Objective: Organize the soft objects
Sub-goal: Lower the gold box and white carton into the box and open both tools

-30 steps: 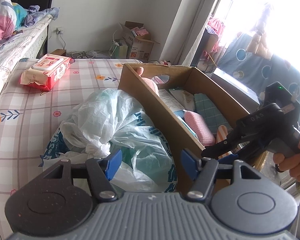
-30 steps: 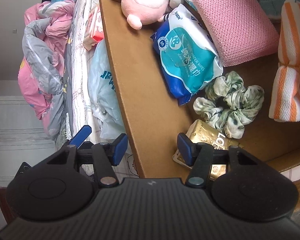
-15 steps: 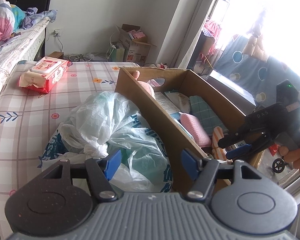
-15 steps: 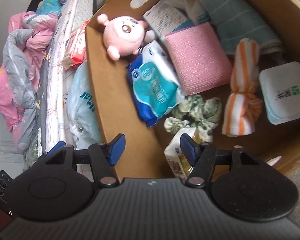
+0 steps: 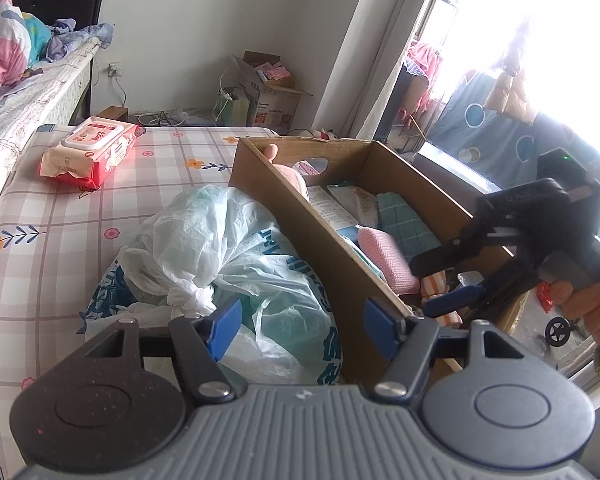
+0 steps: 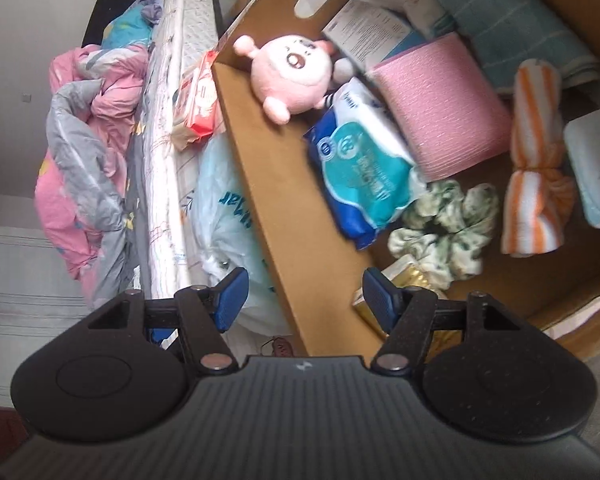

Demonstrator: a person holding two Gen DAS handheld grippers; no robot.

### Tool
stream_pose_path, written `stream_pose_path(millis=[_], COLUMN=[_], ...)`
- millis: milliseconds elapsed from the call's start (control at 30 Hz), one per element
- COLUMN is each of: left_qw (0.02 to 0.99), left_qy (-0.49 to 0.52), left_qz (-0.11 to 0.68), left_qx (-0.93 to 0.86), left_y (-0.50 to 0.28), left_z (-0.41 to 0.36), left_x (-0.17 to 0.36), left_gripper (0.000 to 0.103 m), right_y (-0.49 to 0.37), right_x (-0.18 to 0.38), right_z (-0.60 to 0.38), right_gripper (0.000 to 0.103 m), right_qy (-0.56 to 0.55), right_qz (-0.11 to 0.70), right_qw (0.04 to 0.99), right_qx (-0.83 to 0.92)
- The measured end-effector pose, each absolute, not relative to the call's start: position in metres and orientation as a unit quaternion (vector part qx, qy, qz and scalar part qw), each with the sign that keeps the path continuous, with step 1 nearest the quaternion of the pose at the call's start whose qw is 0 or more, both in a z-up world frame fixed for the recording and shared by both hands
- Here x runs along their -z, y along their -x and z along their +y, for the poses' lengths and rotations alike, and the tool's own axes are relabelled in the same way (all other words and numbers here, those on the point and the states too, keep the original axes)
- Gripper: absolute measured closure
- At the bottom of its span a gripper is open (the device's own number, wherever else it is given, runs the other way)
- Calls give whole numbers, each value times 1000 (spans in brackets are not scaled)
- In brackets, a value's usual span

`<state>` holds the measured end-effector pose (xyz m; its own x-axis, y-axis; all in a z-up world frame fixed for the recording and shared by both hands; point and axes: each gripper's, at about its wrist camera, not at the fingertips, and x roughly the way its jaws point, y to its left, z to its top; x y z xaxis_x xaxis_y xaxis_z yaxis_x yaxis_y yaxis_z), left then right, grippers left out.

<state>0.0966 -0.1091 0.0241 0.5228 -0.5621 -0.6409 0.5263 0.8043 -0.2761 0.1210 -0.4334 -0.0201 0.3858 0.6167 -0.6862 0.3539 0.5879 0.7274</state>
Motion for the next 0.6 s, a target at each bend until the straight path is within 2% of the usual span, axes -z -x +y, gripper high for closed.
stream_pose_path(millis=[200, 233, 467, 533, 600], left_qw=[873, 873, 871, 872, 873], left_qy=[27, 27, 30, 32, 34], left_qz=[377, 377, 382, 381, 381], left_qx=[309, 309, 307, 305, 304], left_y=[-96, -96, -97, -97, -98], left_z=[-105, -104, -100, -98, -95], left_x=[-24, -24, -22, -22, -22], left_gripper=[34, 34, 34, 34, 33], right_y=[-126, -126, -142, -145, -145], right_x=[45, 49, 64, 68, 67], right_z=[-428, -430, -430, -428, -429], right_gripper=[40, 37, 37, 26, 24], right_qy=[-455, -465, -498, -496, -493], right_qz=[571, 569, 553, 559, 561], right_qw=[680, 675, 665, 662, 663], right_qx=[-65, -63, -66, -58, -53])
